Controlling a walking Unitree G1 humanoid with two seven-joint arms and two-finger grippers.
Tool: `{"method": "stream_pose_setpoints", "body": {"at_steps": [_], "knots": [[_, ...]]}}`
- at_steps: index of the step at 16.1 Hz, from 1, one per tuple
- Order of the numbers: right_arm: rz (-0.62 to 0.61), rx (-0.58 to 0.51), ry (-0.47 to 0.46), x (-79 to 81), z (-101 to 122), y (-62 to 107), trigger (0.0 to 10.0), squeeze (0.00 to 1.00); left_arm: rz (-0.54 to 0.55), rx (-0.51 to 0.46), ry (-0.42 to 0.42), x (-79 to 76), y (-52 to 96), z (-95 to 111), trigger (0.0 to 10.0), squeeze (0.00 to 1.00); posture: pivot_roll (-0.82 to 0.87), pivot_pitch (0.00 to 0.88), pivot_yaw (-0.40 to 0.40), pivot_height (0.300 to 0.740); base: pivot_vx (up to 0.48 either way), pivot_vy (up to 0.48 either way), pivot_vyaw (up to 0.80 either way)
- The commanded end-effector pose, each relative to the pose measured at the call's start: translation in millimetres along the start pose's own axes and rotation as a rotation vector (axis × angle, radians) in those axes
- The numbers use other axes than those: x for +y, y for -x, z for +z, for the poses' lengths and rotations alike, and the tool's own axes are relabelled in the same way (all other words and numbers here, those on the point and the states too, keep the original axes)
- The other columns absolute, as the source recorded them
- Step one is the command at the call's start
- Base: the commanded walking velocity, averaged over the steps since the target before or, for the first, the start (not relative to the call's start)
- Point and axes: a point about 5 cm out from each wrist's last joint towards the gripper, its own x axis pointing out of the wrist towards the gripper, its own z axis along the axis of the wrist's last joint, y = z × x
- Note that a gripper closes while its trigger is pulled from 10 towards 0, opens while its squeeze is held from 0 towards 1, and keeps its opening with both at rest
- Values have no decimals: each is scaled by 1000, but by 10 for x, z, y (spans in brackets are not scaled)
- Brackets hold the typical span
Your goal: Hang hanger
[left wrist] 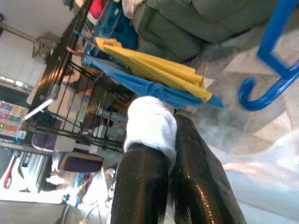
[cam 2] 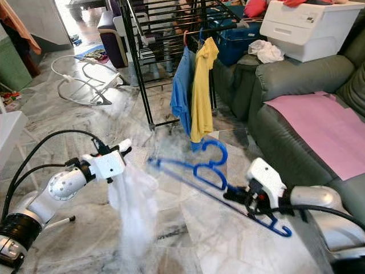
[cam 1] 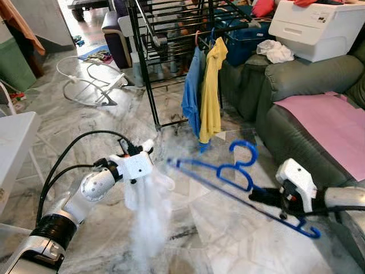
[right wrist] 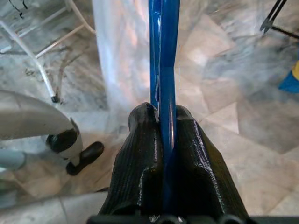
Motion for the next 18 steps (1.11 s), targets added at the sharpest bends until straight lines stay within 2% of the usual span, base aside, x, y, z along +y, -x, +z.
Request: {"method": "stream_pose_setpoints", "body": {"at_steps": [1, 3, 6, 10, 15, 18], "knots": [[36, -10, 26, 29, 69, 22, 10000, 0, 16, -15, -31, 89, -23, 25, 10000, 0, -159, 0, 94, 740, 0, 0, 0], [83, 15, 18, 62, 34, 65, 10000, 0, 24, -14, -17, 74, -28, 8, 10000, 0, -159, 0, 94, 740, 0, 0, 0], [123, 34, 16, 110, -14, -2, 10000, 0, 36, -61, 10, 56, -62, 84, 10000, 0, -157, 0, 94, 740, 0, 0, 0], [124, 47, 35, 80, -18, -68, 10000, 0, 36, -110, 42, 39, -58, 157, 10000, 0, -150, 0, 92, 740, 0, 0, 0], [100, 45, 73, 35, 28, -31, 10000, 0, -1, -53, 21, -48, -5, 24, 10000, 0, -146, 0, 91, 740, 0, 0, 0], [91, 45, 78, 22, 12, -48, 10000, 0, -13, -70, 22, -63, -2, 50, 10000, 0, -147, 0, 91, 740, 0, 0, 0]]}}
